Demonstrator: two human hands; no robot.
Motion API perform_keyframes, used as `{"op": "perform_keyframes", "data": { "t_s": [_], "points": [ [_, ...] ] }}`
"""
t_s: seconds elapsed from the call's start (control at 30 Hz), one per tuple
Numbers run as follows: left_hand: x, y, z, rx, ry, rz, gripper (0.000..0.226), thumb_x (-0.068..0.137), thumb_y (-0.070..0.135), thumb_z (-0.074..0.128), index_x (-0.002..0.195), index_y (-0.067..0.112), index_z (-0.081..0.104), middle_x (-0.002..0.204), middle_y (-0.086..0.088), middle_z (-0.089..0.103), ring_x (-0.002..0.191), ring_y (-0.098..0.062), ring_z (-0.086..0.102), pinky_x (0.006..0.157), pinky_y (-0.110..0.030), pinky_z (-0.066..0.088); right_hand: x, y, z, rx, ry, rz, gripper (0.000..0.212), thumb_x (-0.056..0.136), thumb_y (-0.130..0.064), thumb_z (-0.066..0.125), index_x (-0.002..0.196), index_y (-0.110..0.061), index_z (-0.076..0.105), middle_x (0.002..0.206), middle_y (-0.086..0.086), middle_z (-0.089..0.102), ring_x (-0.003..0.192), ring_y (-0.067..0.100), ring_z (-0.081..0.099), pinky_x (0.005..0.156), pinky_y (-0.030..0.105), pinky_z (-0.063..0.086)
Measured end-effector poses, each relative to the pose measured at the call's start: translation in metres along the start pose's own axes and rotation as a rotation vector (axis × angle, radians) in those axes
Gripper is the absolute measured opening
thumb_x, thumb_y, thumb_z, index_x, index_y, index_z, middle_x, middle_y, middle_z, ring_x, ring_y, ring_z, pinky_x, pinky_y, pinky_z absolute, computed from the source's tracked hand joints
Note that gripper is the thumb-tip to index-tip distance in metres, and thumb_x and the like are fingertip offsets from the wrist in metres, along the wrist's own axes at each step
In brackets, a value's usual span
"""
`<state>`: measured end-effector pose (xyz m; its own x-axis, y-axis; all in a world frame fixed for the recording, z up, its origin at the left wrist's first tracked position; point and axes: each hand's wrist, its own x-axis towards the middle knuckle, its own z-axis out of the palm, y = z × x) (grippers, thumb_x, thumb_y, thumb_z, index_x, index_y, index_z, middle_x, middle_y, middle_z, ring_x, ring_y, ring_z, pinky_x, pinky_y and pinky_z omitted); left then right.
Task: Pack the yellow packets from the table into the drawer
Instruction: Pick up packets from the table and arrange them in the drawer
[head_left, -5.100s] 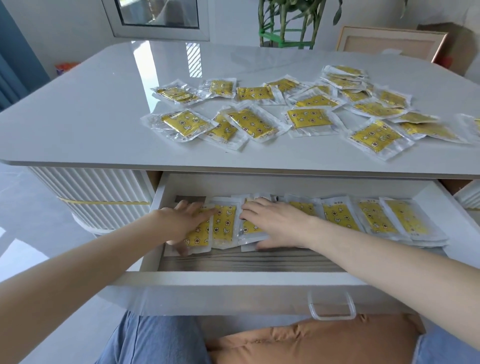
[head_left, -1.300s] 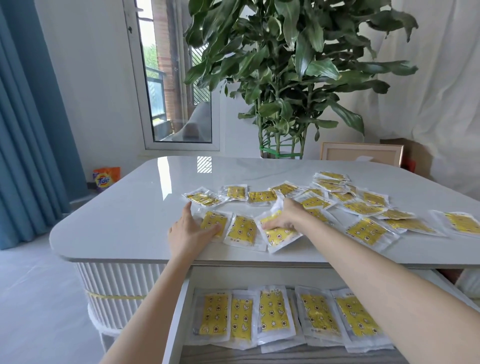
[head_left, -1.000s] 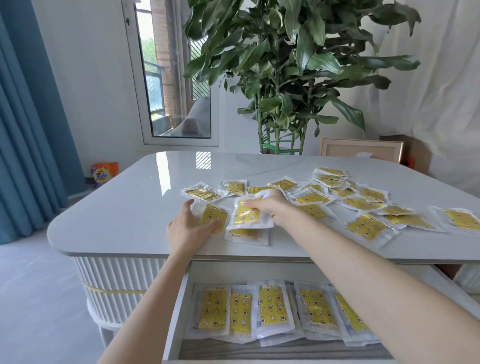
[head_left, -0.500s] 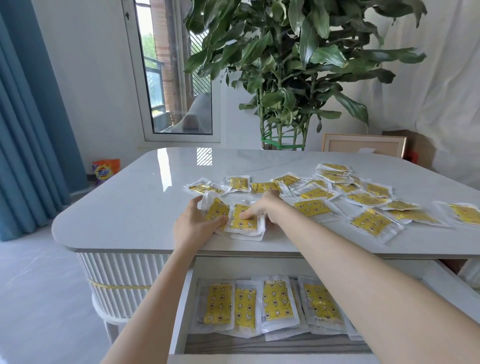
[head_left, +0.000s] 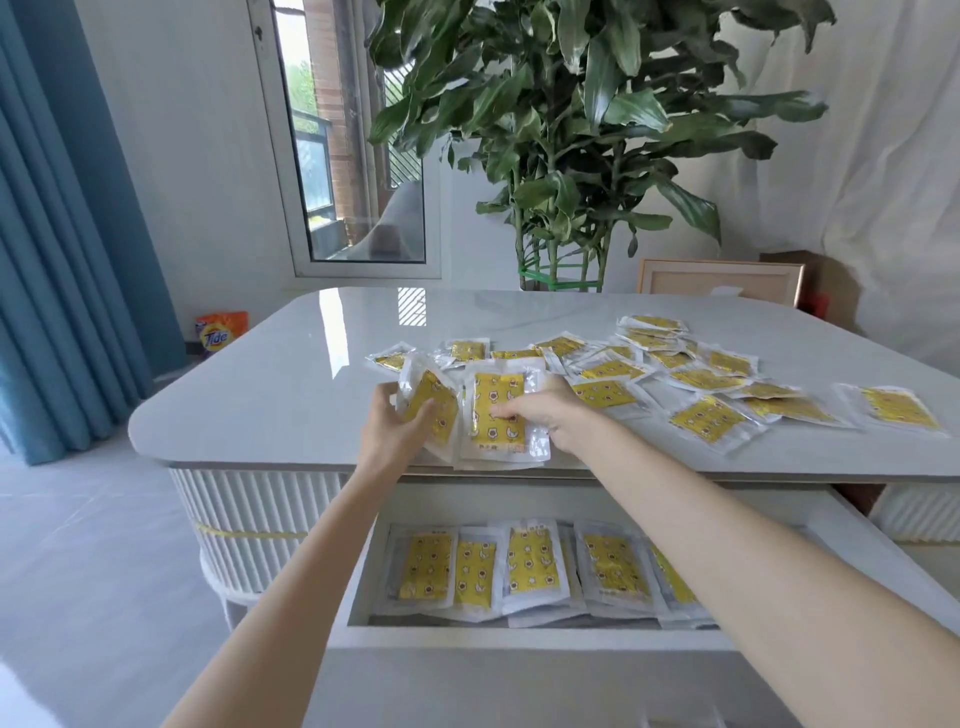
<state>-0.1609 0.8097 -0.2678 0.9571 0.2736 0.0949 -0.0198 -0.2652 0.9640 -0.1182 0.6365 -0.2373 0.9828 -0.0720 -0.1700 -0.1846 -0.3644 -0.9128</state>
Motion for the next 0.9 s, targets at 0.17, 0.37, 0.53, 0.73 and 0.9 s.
{"op": "perform_keyframes", "data": {
  "t_s": [0.17, 0.37, 0.53, 0.73, 0.9],
  "points": [
    [-0.038, 0.021, -0.015, -0.210, -0.148, -0.117, 0.024, 0.095, 0.019, 0.053, 0.116, 0.016, 0.042, 0.096, -0.011, 0.064, 0.077, -0.018, 0.064, 0.064, -0.026, 0.055, -0.035, 0.007, -0.035, 0.137, -0.293, -0.004, 0.025, 0.079, 0.001, 0.073, 0.102, -0.003, 0.064, 0.100, 0.012, 0.070, 0.086, 0.017, 0.069, 0.073, 0.025, 0.057],
    [-0.069, 0.012, -0.033, -0.016, -0.446, -0.286, 0.028, 0.087, 0.011, 0.064, 0.113, 0.007, 0.055, 0.104, -0.014, 0.065, 0.085, -0.023, 0.070, 0.065, -0.031, 0.061, -0.067, 0.026, -0.064, -0.146, -0.655, 0.134, 0.016, 0.090, -0.007, 0.062, 0.076, -0.014, 0.066, 0.081, -0.003, 0.069, 0.082, 0.004, 0.061, 0.058, 0.011, 0.050],
    [-0.073, -0.010, -0.030, 0.160, -0.647, -0.415, 0.021, 0.092, 0.010, 0.059, 0.113, 0.010, 0.058, 0.104, -0.008, 0.071, 0.082, -0.017, 0.072, 0.066, -0.028, 0.060, -0.063, 0.054, -0.050, -0.243, -0.757, 0.275, 0.005, 0.086, -0.010, 0.069, 0.090, -0.008, 0.069, 0.088, 0.005, 0.073, 0.081, 0.017, 0.069, 0.068, 0.026, 0.058],
    [-0.057, -0.034, -0.016, 0.311, -0.632, -0.538, 0.015, 0.092, 0.002, 0.056, 0.105, 0.009, 0.056, 0.098, -0.008, 0.069, 0.080, -0.020, 0.071, 0.064, -0.031, 0.061, -0.053, 0.082, -0.037, -0.099, -0.612, 0.387, 0.005, 0.085, -0.008, 0.070, 0.082, -0.010, 0.067, 0.067, 0.000, 0.073, 0.061, 0.010, 0.069, 0.069, 0.023, 0.055],
    [-0.037, -0.046, 0.002, 0.498, -0.545, -0.547, 0.052, 0.086, -0.008, 0.057, 0.133, 0.006, 0.041, 0.121, -0.014, 0.057, 0.092, -0.025, 0.067, 0.061, -0.033, 0.059, -0.049, 0.095, -0.016, -0.035, -0.458, 0.368, 0.008, 0.085, 0.003, 0.066, 0.081, -0.001, 0.061, 0.068, 0.009, 0.071, 0.057, 0.018, 0.069, 0.058, 0.032, 0.058]
  ]
}}
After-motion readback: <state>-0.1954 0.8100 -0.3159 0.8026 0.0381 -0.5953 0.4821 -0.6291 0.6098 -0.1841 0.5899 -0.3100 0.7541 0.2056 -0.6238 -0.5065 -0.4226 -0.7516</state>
